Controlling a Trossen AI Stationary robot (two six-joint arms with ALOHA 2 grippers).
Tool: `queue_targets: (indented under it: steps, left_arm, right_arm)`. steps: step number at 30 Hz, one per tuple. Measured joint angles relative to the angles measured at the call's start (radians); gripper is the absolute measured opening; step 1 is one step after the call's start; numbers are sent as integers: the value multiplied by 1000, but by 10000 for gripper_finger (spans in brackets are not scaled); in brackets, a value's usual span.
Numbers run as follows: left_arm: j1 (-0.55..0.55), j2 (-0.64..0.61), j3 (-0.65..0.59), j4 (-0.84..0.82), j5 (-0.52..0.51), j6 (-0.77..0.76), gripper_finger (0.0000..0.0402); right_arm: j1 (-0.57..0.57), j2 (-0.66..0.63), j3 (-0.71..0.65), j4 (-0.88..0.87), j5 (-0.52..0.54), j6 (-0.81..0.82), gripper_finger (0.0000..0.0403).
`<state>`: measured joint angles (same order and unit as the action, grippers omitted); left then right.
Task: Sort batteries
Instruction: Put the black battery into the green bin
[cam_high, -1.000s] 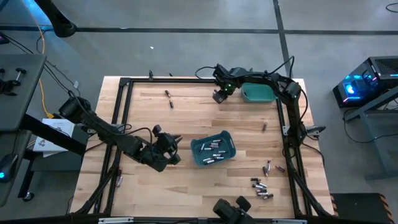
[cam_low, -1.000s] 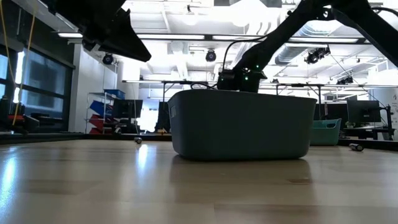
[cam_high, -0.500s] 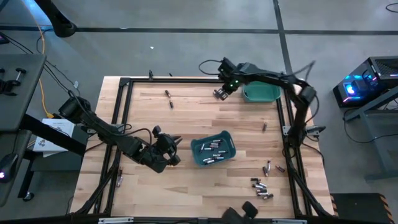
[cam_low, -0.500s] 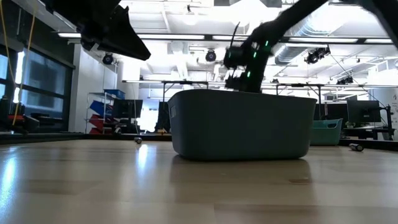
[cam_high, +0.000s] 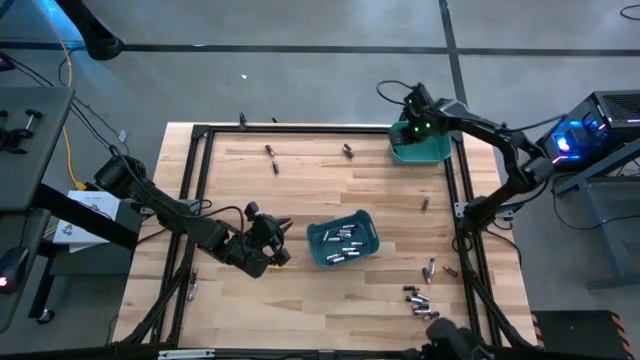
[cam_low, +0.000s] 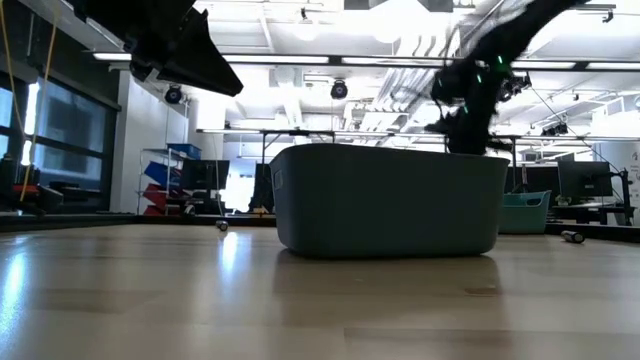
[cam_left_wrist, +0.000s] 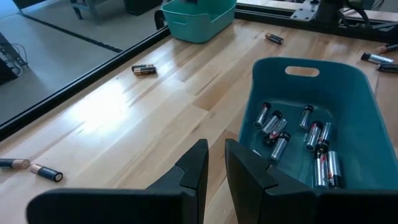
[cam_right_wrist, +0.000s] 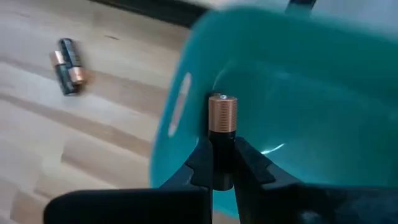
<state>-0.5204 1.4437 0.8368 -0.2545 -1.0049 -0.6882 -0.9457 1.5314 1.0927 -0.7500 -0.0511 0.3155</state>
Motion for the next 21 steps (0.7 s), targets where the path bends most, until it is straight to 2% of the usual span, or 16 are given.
queue_targets:
  steps: [3, 8, 15, 21]
  left_arm:
    - [-6, 0, 0, 17, -2, 1, 46]
    - [-13, 0, 0, 22, -6, 1, 46]
    - [-13, 0, 0, 35, -10, 2, 46]
    - [-13, 0, 0, 36, -10, 1, 46]
  right_arm:
    - [-47, 32, -67, 95, -56, 40, 14]
    - [-70, 100, -84, 165, -58, 75, 14]
    - [-83, 191, -79, 185, -34, 99, 14]
    - [-83, 216, -79, 192, 21, 95, 15]
